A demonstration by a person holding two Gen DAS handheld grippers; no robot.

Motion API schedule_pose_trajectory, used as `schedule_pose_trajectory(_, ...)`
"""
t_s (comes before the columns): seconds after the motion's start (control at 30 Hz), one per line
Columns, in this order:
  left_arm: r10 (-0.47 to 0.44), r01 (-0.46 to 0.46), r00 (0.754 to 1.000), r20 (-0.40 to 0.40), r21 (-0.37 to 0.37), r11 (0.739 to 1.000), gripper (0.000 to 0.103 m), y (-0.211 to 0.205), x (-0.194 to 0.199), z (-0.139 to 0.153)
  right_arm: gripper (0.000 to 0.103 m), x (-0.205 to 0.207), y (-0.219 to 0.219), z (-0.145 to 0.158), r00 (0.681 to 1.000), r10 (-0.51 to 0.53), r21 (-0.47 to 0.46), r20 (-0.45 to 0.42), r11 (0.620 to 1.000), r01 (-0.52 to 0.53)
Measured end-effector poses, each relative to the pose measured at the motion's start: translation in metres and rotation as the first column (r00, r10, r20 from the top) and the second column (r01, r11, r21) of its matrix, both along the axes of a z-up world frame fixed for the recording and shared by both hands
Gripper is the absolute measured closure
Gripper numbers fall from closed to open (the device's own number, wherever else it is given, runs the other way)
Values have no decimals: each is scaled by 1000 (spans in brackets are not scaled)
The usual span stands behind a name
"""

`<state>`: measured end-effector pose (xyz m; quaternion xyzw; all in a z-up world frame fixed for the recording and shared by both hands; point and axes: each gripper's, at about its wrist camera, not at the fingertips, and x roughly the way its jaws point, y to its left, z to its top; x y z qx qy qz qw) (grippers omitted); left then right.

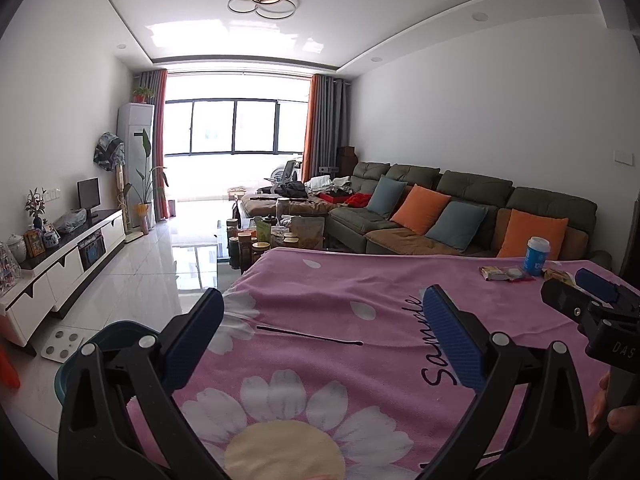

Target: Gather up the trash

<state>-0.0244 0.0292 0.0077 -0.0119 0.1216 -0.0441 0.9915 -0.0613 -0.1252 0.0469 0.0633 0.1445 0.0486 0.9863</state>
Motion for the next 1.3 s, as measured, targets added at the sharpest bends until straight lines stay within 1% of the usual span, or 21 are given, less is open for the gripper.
schedule_pose_trajectory(0.47,8,-8,1000,16,10,1000,5,-5,-3,2,7,-6,-4,3,1000,-14,-3,11,1000,14)
schedule_pose_trajectory(1.3,7,-7,1000,12,16,1000,5,-6,-6,2,7,-6,-6,4,1000,-19,-2,7,1000,19)
